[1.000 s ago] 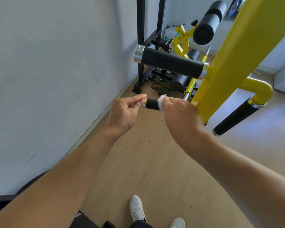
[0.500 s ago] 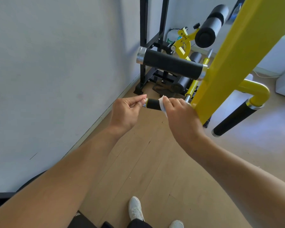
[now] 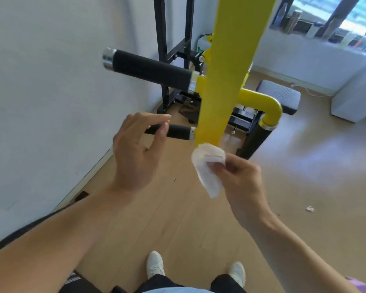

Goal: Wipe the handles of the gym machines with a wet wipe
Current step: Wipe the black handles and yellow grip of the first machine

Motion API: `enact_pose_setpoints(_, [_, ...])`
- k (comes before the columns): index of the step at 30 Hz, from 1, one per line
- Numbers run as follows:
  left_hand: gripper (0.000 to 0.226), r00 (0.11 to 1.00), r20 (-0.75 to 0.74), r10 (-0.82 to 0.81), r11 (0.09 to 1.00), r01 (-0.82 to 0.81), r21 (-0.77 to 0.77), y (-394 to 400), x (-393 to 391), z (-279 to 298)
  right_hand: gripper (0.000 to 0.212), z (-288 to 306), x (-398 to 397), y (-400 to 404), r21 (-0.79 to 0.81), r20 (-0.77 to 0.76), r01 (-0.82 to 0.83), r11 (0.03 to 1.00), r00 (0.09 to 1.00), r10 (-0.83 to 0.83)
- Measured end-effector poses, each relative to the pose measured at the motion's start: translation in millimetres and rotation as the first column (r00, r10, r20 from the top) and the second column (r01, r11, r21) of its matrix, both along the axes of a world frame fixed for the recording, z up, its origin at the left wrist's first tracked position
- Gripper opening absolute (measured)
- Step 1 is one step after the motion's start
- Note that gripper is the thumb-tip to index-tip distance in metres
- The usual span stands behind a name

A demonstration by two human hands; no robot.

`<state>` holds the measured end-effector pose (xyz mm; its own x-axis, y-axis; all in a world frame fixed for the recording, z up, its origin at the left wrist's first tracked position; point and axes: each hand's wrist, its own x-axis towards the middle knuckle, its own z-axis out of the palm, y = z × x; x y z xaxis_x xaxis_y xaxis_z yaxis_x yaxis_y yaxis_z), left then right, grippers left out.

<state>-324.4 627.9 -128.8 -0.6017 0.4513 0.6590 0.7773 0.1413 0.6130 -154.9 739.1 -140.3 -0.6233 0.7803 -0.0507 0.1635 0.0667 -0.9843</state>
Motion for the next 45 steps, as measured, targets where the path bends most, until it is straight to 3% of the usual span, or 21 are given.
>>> enact_pose_setpoints(2, [0.009,0.995,-0.008,-0.102,0.994,0.103,0.047,13,32,6,0.015,-12,35,12,-0.422,-0.088,0.008,0.907,0.995,-0.05])
enact_pose_setpoints(4, [0.009,0.989,0.05,-0.136,0.99,0.134,0.038,29,62,4,0.019,-21,66,33,-0.61,-0.082,0.066,0.79,0.986,-0.146])
enact_pose_setpoints(5, [0.01,0.987,0.103,-0.126,0.992,0.124,0.03,38,76,2,0.016,-23,76,46,-0.625,-0.061,0.114,0.772,0.979,-0.194])
enact_pose_setpoints(9, [0.018,0.903,0.43,-0.021,1.0,0.013,0.021,74,124,0,0.013,-14,79,93,-0.477,-0.118,0.171,0.862,0.96,-0.256])
enact_pose_setpoints(12, [0.028,0.823,0.567,0.034,0.997,-0.064,0.033,97,145,8,0.016,6,56,101,-0.302,-0.29,0.012,0.953,0.951,-0.104])
enact_pose_setpoints(14, [0.031,0.803,0.593,0.064,0.996,-0.091,0.017,104,151,20,0.02,10,48,100,-0.107,-0.319,-0.097,0.989,0.946,0.059])
enact_pose_setpoints(17, [0.029,0.829,0.551,0.098,0.995,-0.078,-0.061,106,157,32,0.038,-2,48,106,-0.002,-0.302,-0.155,0.988,0.942,0.147])
enact_pose_setpoints(19, [0.028,0.887,0.443,0.131,0.99,-0.098,-0.097,103,160,40,0.026,-7,49,111,0.013,-0.288,-0.206,0.979,0.937,0.2])
enact_pose_setpoints(20, [0.028,0.94,0.298,0.167,0.984,-0.14,-0.111,101,159,43,0.018,-7,47,113,0.012,-0.267,-0.242,0.97,0.934,0.236])
enact_pose_setpoints(22, [0.03,0.978,-0.097,0.185,0.97,-0.197,-0.141,97,153,51,0.021,-9,41,118,0.021,-0.195,-0.283,0.959,0.94,0.282])
enact_pose_setpoints(23, [0.036,0.949,-0.265,0.169,0.957,-0.222,-0.185,97,147,54,0.025,-10,39,121,0.048,-0.15,-0.298,0.953,0.942,0.302])
enact_pose_setpoints(25, [0.053,0.889,-0.437,0.136,0.885,-0.307,-0.35,98,134,60,0.03,-13,36,125,0.092,-0.099,-0.322,0.942,0.939,0.331])
enact_pose_setpoints(28, [0.068,0.89,-0.444,0.103,0.786,-0.346,-0.512,100,121,57,0.032,-2,33,124,0.165,-0.167,-0.282,0.945,0.937,0.308])
enact_pose_setpoints(32, [0.073,0.917,-0.385,0.107,0.822,-0.3,-0.484,101,123,48,0.021,12,26,119,0.203,-0.287,-0.154,0.967,0.935,0.209])
enact_pose_setpoints(38, [0.077,0.946,-0.305,0.114,0.855,-0.249,-0.454,105,127,43,0.01,-33,31,117,0.235,-0.008,-0.232,0.944,0.971,0.241])
enact_pose_setpoints(45, [0.078,0.96,-0.26,0.104,0.872,-0.214,-0.441,107,129,40,0.017,-1,20,115,0.258,-0.209,-0.141,0.956,0.958,0.197])
